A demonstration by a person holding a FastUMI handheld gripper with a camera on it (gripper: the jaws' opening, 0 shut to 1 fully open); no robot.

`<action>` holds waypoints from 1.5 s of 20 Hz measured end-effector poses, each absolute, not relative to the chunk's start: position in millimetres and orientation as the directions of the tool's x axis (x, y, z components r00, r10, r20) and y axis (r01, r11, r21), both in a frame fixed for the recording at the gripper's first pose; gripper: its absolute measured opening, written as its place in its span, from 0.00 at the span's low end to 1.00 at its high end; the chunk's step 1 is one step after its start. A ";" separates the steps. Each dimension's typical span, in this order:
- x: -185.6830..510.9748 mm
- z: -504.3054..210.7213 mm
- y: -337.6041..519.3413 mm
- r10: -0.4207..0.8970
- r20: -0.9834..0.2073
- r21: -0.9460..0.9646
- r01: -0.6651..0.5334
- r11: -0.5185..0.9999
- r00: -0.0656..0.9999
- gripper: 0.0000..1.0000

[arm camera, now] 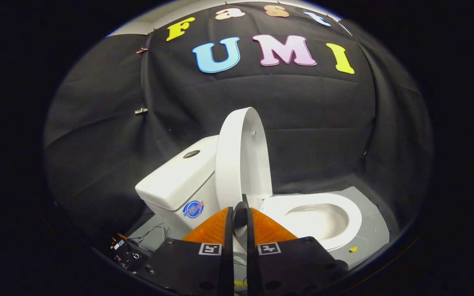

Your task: Open the toilet lid.

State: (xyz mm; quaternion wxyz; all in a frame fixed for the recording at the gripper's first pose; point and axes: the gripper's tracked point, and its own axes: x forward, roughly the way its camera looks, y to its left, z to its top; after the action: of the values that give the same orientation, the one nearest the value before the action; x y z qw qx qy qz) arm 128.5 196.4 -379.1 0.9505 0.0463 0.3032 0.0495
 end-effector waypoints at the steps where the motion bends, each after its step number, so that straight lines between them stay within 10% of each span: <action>1: 129.8 -379.0 201.6 0.129 -0.573 0.114 -0.077 0.991 0.810 0.17; 16: 128.7 -384.2 244.5 0.213 -0.579 0.137 -0.163 0.977 0.787 0.17; 19: 134.5 -378.4 245.0 0.235 -0.562 0.173 -0.165 0.971 0.793 0.32; 23: 137.3 -370.3 244.2 0.228 -0.551 0.136 -0.183 0.974 0.803 1.00; 30: 133.7 -302.7 230.7 0.233 -0.460 0.105 -0.208 0.973 0.857 0.99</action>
State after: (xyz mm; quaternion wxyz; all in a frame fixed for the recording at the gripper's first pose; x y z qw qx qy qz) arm 133.7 230.7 -302.7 0.9632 0.0256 0.2419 0.1143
